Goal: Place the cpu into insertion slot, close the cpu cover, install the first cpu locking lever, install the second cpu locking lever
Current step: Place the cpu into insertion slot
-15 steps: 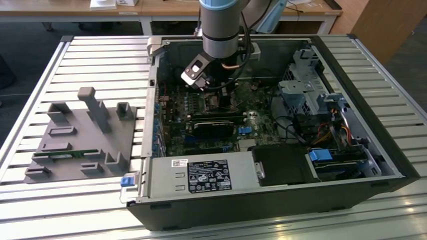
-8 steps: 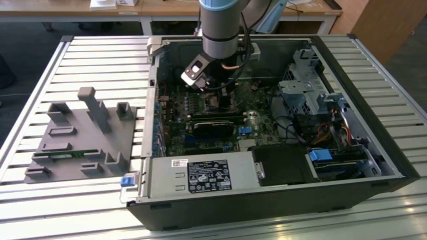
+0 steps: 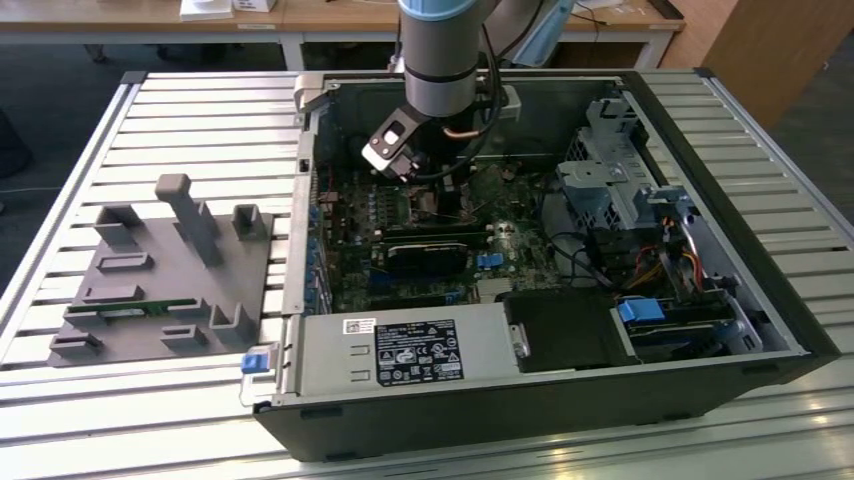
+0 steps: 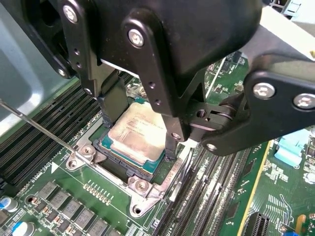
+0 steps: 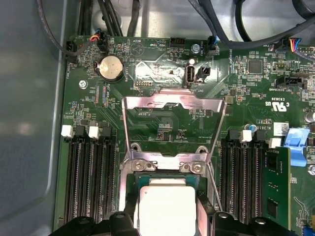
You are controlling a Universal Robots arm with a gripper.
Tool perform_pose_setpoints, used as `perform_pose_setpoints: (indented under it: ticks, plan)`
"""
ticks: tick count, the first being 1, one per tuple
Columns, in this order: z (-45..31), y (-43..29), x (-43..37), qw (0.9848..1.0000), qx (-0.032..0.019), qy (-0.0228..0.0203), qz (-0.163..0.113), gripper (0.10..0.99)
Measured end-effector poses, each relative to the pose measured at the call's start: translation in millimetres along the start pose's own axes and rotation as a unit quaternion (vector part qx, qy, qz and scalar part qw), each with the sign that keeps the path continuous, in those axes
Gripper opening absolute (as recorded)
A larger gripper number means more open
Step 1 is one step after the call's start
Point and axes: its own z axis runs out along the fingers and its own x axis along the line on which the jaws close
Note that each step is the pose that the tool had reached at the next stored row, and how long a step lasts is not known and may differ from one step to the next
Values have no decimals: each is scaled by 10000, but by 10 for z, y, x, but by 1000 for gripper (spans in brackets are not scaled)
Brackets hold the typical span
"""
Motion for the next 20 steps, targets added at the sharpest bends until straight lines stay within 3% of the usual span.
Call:
perform_pose_setpoints:
  ticks: [1,20]
  plan:
    - [-2,1,1,10000,-2,2,0,549]
    - [-9,-1,-5,10000,-1,-2,44,549]
